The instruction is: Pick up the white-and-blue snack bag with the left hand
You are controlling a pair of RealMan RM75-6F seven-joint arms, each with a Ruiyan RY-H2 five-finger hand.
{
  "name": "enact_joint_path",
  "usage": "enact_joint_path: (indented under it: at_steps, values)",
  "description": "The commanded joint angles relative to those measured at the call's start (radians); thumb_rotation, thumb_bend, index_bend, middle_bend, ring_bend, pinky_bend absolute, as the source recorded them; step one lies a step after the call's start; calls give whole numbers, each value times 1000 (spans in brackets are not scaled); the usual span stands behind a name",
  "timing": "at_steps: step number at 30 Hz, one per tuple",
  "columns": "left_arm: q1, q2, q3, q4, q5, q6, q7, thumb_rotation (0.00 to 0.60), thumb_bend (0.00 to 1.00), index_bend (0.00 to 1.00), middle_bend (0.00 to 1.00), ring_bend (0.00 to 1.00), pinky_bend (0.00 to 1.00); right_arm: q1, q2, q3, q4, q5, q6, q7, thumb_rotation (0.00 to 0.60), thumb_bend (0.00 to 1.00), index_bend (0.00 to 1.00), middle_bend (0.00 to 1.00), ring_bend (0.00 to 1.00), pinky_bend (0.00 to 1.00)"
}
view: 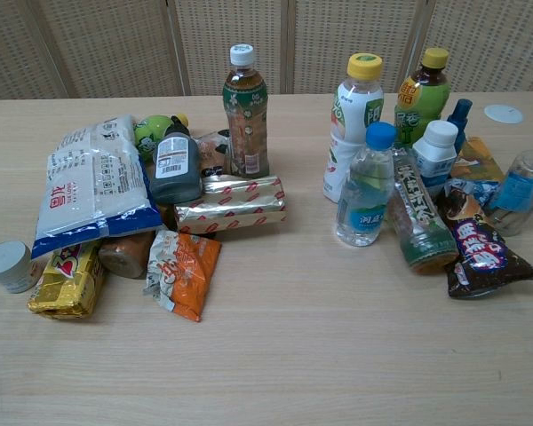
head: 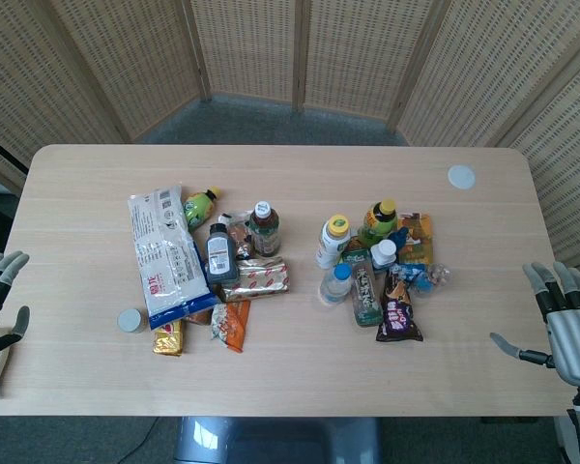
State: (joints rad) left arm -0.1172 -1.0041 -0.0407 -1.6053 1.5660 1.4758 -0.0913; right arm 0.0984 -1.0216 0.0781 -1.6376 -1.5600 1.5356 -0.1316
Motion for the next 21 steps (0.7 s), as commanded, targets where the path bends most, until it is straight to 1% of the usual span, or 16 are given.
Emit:
enact_joint_path:
  at_steps: [1,10,21]
  values:
    - [-3,-1,1,-1,3,-1,-1,600,577,0,0,0,0,2,-1,2,-1,-3,1,4,205,143,0,0,0,0]
    - [-12,15,2,-9,6,-7,0,600,576,0,0,0,0,-5,-3,2,0,-10,15,13,204,143,0,0,0,0]
    - [-32,25,6,-4,-10,-50,0,600,576,0,0,0,0,-3,2,5,-7,-6,9,15,205,143,0,0,0,0]
